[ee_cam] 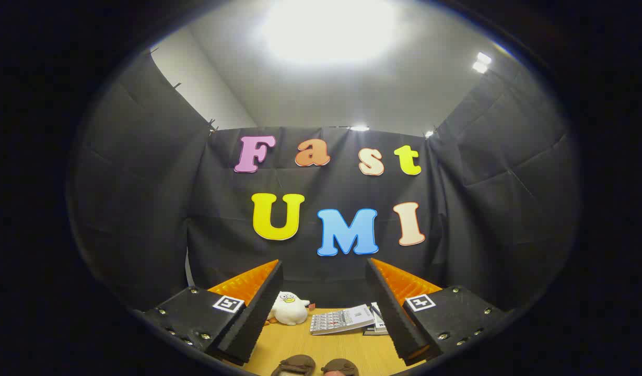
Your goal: Open the storage box then place both shoes into the box .Put the left shoe in first, then the right shoe, with the right side of both shoes facing outward in a uniform manner.
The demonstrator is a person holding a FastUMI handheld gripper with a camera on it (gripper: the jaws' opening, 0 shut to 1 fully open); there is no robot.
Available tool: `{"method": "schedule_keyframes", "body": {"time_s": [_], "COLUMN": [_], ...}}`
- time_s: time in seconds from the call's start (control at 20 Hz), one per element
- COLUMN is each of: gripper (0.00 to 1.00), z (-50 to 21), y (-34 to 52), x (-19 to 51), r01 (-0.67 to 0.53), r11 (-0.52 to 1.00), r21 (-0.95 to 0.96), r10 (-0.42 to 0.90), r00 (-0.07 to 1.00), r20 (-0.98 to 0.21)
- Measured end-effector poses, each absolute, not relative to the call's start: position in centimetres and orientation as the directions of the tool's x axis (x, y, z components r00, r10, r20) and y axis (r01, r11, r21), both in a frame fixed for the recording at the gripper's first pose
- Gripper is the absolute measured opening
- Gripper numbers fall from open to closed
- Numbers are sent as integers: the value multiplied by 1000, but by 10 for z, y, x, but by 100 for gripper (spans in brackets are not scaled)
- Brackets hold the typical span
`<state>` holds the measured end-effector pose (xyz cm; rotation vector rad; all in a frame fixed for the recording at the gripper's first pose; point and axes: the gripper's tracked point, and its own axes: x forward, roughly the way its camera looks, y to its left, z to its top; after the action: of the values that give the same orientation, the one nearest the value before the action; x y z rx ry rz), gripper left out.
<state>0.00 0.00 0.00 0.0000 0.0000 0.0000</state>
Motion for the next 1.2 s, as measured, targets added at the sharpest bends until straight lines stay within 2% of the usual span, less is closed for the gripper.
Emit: {"method": "schedule_keyframes", "body": {"time_s": [0.9, 1.2], "gripper": [97, 97], "z": [-27, -60], "y": [-11, 10], "x": [-1, -3], "r01": [30, -52], "r11": [999, 967], "r21": [29, 250], "r10": [-28, 89], "r00": [998, 986], "r20": [-63, -138]}}
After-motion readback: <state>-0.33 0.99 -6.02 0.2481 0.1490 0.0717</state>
